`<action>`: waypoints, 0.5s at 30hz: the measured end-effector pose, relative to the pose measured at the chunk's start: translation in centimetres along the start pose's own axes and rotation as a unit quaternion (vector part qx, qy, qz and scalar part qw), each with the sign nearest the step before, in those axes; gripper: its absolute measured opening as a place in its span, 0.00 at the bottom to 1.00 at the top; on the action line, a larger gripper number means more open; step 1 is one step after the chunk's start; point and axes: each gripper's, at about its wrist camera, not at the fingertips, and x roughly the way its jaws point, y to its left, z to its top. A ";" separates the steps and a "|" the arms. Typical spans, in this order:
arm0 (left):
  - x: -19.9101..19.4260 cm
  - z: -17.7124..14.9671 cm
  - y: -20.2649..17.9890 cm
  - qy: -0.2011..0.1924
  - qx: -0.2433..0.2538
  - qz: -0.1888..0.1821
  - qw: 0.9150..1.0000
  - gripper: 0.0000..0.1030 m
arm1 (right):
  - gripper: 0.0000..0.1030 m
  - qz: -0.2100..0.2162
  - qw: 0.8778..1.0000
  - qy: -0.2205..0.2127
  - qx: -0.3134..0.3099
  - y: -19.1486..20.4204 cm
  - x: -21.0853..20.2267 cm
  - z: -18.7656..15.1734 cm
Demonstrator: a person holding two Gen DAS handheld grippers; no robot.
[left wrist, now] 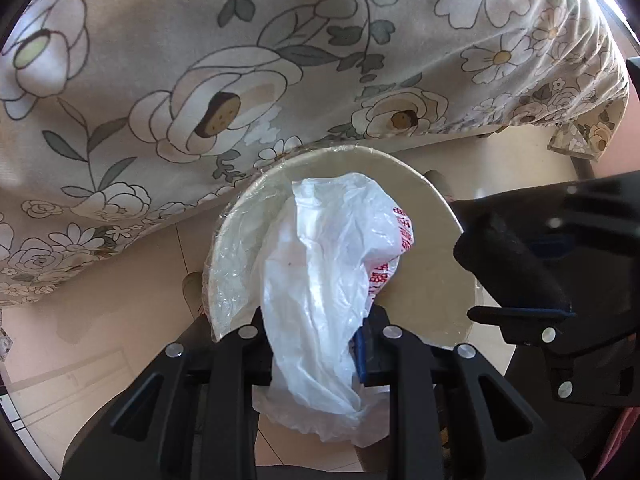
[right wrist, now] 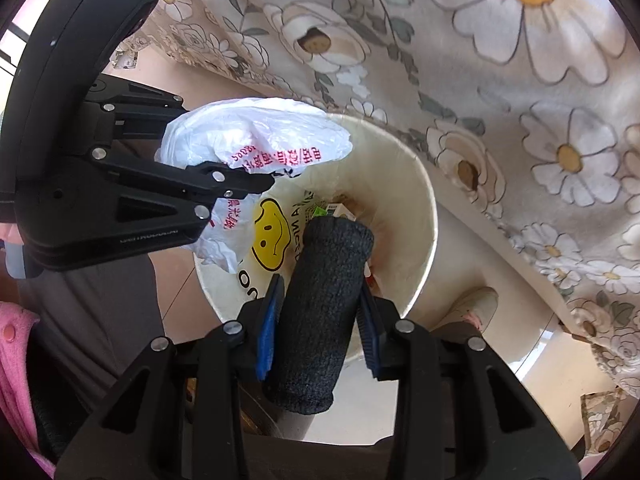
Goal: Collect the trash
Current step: 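Carry the plastic bag and black tube over the white bin with both tools, then open both tools to drop the bag and tube into the bin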
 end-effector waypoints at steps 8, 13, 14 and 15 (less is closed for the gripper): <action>3.2 0.4 0.6 0.019 -0.008 -0.007 1.000 0.50 | 0.35 0.011 1.000 0.018 0.017 -0.9 2.2 0.3; 3.8 0.4 1.3 0.026 -0.020 -0.015 0.999 0.69 | 0.36 0.016 0.999 0.026 0.021 -1.2 3.0 0.7; 3.7 0.4 1.4 0.023 -0.021 -0.014 0.999 0.74 | 0.36 0.017 0.999 0.027 0.021 -1.2 3.2 0.8; 3.6 0.3 1.4 0.019 -0.021 -0.013 0.999 0.76 | 0.36 0.019 0.999 0.028 0.021 -1.2 3.3 1.0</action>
